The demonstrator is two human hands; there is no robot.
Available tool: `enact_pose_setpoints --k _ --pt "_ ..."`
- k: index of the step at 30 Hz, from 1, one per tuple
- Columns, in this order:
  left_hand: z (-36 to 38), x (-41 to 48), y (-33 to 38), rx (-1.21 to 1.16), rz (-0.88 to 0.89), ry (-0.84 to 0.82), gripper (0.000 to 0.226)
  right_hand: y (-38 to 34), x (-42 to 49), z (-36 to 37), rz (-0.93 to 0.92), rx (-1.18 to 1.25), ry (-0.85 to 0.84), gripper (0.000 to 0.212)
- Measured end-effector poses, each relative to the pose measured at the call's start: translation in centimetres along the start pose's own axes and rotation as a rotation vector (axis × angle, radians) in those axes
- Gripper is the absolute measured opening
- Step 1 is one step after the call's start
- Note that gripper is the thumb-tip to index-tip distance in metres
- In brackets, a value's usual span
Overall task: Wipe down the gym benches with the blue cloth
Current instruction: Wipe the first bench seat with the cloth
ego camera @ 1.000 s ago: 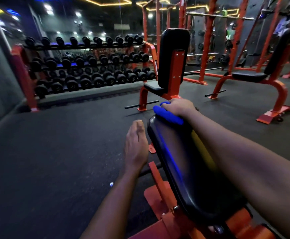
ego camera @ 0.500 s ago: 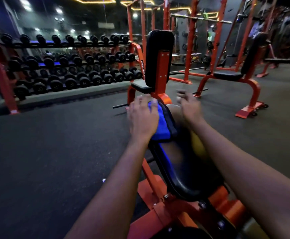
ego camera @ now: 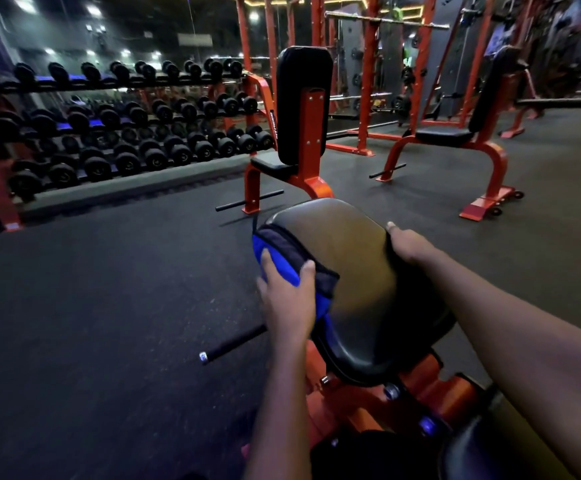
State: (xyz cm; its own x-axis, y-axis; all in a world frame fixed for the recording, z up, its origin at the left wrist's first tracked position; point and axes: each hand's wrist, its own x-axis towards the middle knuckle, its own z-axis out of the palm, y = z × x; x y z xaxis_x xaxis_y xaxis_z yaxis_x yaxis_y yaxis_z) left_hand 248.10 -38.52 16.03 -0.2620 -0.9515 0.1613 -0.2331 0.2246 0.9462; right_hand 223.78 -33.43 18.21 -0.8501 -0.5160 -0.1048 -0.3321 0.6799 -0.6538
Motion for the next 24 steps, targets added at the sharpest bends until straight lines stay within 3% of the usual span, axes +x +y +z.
enact_pose_setpoints --k 4,11,17,21,24 --pt "1.1 1.3 0.6 0.040 -0.020 0.006 0.082 0.2 0.1 0.1 0.010 -0.030 0.016 0.071" --pt "1.4 10.1 2.7 0.189 0.015 -0.026 0.062 0.7 1.0 0.3 0.017 -0.051 0.041 0.074" --pt "2.0 2.4 -0.6 -0.021 0.133 0.074 0.059 0.6 0.9 0.2 -0.003 -0.048 0.048 0.072" --pt "2.5 -4.1 -2.3 -0.006 0.170 0.095 0.064 0.6 0.2 0.2 -0.005 -0.048 0.048 0.071" --pt "2.6 -2.8 -1.3 0.068 0.120 0.081 0.065 0.7 0.1 0.1 -0.009 -0.045 0.052 0.071"
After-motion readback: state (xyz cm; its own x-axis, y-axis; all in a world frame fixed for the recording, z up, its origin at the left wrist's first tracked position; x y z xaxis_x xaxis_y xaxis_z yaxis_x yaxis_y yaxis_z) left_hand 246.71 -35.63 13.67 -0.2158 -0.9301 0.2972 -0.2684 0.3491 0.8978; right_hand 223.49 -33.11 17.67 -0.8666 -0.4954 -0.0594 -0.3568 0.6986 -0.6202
